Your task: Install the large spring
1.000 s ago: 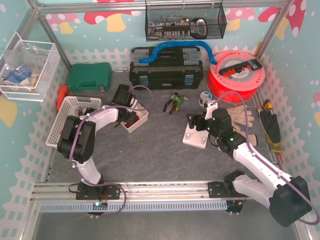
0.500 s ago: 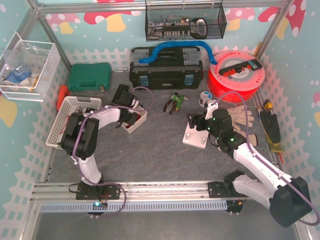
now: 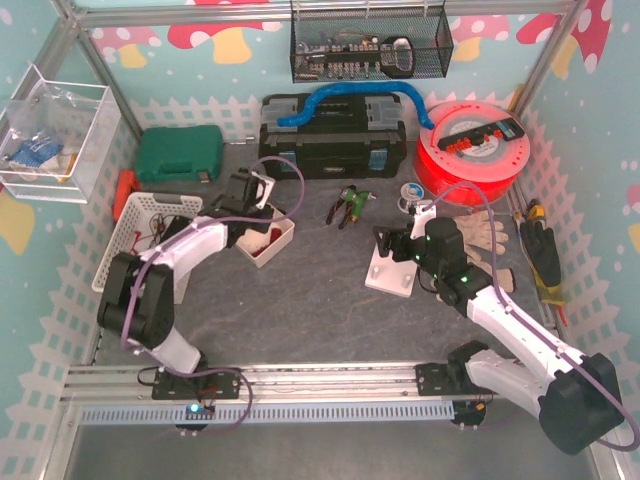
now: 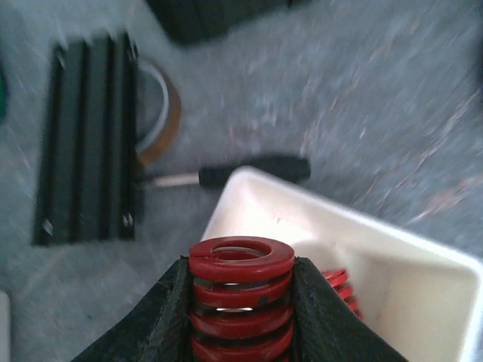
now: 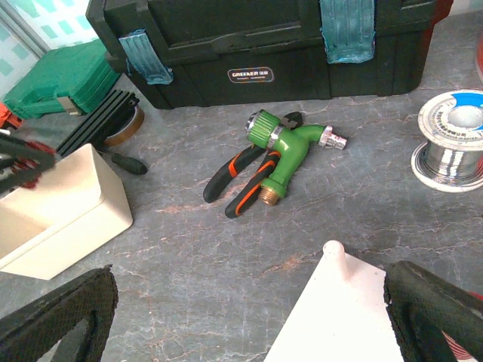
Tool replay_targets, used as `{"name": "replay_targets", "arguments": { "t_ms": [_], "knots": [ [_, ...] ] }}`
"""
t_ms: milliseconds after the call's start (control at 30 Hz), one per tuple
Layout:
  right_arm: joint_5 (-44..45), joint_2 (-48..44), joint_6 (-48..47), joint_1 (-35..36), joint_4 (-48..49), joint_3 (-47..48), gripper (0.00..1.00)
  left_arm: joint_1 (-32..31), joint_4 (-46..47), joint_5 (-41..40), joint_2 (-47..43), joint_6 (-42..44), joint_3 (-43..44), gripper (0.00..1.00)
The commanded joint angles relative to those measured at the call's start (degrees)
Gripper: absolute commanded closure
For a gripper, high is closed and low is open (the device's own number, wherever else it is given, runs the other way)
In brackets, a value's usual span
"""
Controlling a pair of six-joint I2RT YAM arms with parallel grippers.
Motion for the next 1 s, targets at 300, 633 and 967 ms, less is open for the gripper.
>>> {"name": "replay_targets", "arguments": {
  "t_ms": [300, 633, 967],
  "knots": [
    [-3.5, 4.0, -1.7, 0.4, -1.3, 1.9, 0.06, -12.1, 36.0, 2.7, -21.3, 4.8, -20.1, 0.84],
    [-15.6, 2.3, -2.4, 4.3, -11.5, 7.3, 0.15, -26.3, 68.5, 6.6, -29.1, 7.7, -43.6, 0.85],
    [-21.4, 4.9, -0.1, 13.4, -10.8, 10.5, 0.29, -35.6, 83.5, 5.0, -19.6, 12.5, -49.6, 0.89]
  ]
}}
